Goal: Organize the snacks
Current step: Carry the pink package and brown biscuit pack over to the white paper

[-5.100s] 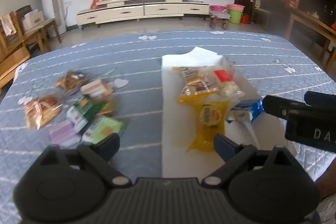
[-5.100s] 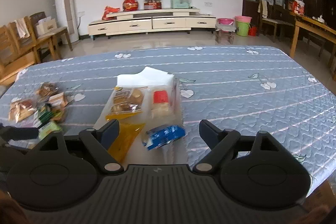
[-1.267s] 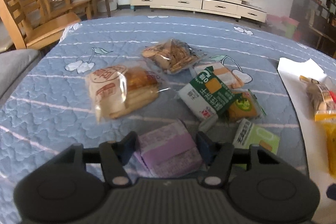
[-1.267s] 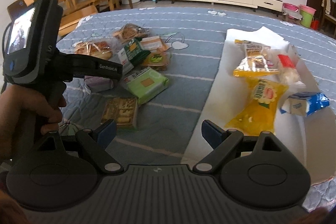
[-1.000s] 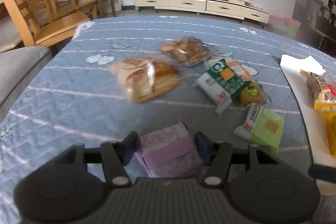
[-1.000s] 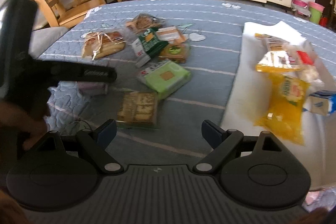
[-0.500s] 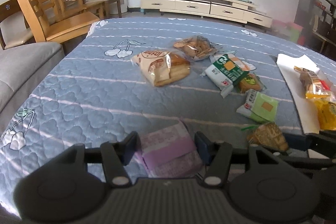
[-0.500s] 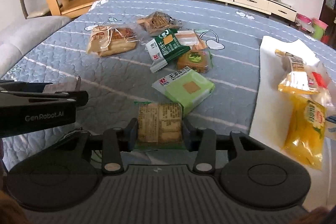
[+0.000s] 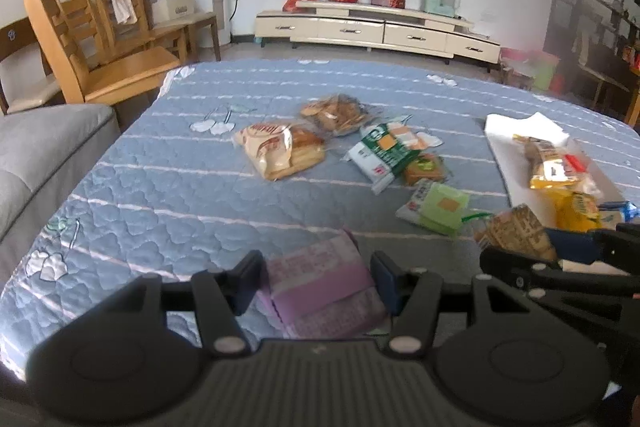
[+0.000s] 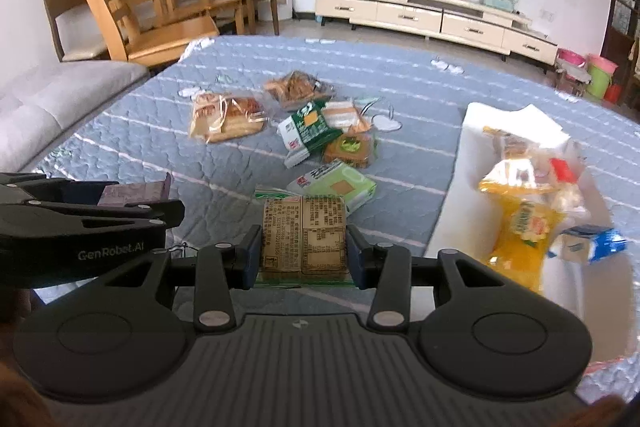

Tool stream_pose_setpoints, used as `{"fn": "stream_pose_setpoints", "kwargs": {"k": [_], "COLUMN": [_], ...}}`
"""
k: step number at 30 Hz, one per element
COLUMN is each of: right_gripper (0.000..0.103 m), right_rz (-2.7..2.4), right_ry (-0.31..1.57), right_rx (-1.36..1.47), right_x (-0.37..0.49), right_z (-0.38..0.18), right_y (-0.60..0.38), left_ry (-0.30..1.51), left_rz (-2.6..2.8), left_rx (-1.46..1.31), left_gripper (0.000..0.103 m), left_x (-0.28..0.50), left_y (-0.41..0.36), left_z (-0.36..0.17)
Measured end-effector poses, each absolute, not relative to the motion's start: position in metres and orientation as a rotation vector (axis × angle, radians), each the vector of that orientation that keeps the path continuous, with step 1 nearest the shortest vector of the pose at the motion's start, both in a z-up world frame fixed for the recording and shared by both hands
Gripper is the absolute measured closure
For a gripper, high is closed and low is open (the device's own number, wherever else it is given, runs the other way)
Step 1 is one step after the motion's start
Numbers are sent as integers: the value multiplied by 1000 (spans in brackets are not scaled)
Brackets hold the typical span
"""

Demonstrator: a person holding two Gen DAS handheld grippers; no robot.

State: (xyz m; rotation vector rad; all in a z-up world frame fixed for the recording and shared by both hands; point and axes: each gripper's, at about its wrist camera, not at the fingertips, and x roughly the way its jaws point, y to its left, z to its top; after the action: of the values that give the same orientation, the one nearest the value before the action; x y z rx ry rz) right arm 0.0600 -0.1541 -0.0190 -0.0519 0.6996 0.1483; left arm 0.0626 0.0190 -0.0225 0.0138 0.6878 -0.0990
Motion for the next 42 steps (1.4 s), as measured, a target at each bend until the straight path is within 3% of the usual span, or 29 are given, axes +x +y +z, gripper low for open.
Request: {"fn": "stream_pose_setpoints", "kwargs": {"k": [42], "right_gripper": [50], "right_rz": [30], "right_ry": [608], "right_rx": [20], "right_x": [-8], "right_z": [15], "right_y": [-215], "left_ry": [618], "left_rz": [-223], "left_rx": [82], "left_gripper": [44], "left_x": [21], "left_y": [-39], "left_z": [9]}}
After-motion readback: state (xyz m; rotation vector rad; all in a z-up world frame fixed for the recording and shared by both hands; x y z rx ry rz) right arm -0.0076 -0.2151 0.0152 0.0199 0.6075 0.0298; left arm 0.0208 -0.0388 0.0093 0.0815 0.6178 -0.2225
